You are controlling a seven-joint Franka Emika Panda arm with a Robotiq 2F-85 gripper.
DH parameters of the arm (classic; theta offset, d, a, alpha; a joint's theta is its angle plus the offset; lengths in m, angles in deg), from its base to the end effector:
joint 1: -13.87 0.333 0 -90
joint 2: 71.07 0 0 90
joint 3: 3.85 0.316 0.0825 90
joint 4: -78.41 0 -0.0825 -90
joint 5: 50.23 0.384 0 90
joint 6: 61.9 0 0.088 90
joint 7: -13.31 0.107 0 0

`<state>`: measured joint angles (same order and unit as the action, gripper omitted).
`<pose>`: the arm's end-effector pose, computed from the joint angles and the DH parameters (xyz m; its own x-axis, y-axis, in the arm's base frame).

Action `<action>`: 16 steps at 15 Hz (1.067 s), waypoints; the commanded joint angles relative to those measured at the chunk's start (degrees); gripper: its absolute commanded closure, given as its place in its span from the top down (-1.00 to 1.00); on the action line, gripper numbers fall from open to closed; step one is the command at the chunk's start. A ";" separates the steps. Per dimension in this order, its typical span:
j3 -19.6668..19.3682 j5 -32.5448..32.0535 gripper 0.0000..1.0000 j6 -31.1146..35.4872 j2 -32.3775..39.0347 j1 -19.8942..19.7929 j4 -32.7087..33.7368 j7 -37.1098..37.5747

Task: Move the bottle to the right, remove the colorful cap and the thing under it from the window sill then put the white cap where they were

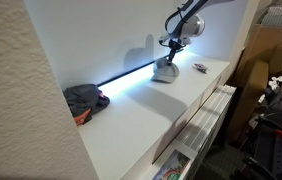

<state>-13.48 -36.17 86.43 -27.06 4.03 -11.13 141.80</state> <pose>0.6908 -0.2267 0.2232 -0.8799 -0.4239 -0.2149 -0.3941 0.9035 -0.1686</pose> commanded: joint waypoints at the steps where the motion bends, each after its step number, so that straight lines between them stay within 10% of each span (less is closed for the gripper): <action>1: 3.11 0.94 -1.00 -1.27 -4.16 -2.47 0.72 -10.54; 9: 3.94 -1.59 -0.98 -8.47 -22.09 3.28 -3.00 -28.62; 16: 5.24 -15.96 -0.98 -19.82 -23.94 16.00 -0.33 -27.12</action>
<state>-8.89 -46.32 69.77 -51.00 15.97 -11.37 113.75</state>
